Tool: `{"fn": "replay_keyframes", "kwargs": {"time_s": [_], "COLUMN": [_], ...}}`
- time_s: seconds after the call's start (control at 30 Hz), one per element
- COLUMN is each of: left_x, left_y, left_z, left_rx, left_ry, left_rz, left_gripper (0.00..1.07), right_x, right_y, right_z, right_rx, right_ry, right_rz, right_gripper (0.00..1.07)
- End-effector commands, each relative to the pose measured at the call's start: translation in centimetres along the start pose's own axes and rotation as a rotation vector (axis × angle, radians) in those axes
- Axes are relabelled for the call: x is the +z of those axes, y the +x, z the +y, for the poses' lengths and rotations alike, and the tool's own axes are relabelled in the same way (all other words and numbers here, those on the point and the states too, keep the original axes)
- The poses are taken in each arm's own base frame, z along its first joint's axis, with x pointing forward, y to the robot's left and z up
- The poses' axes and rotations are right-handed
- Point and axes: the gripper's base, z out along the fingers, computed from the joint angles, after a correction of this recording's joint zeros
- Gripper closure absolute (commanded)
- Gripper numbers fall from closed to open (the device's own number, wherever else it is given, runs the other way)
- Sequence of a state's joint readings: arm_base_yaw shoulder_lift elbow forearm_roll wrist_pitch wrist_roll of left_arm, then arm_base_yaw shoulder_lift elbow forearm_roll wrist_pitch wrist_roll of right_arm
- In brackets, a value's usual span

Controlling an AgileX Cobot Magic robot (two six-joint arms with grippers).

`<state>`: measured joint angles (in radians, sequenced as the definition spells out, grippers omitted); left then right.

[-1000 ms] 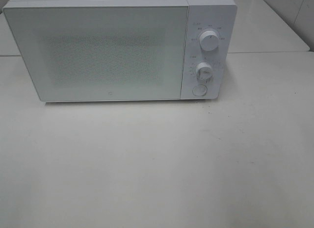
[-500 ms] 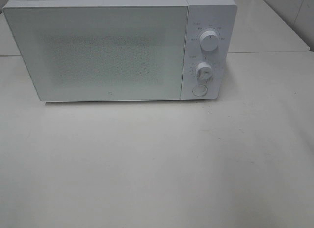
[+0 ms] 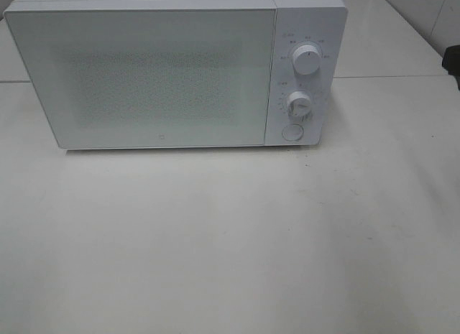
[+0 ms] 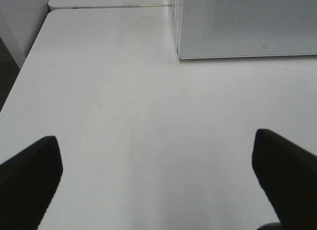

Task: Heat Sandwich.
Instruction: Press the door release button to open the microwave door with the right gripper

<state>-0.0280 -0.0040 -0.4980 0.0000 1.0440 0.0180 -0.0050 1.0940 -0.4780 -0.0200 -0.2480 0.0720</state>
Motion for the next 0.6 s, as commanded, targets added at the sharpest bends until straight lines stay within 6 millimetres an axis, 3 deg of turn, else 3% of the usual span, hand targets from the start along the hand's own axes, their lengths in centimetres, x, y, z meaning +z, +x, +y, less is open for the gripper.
{"fn": "replay_keyframes", "kwargs": {"time_s": [0.03, 0.37, 0.6], "left_x": [-0.3, -0.3, -0.3], "left_y": [0.1, 0.1, 0.1], "left_z": [-0.1, -0.1, -0.1], "left_rx": [-0.008, -0.008, -0.008], "left_ry": [0.001, 0.001, 0.001], "left_rz": [-0.039, -0.039, -0.039], "left_gripper": [0.05, 0.05, 0.05], "right_x": [0.9, 2.4, 3.7], "right_y": [1.6, 5.2, 6.9], "right_z": [-0.1, -0.5, 1.9], "right_rx": [-0.010, -0.008, -0.063], "right_ry": [-0.005, 0.018, 0.004], "right_rz": [-0.079, -0.122, -0.101], "right_gripper": [0.31, 0.31, 0.31]}}
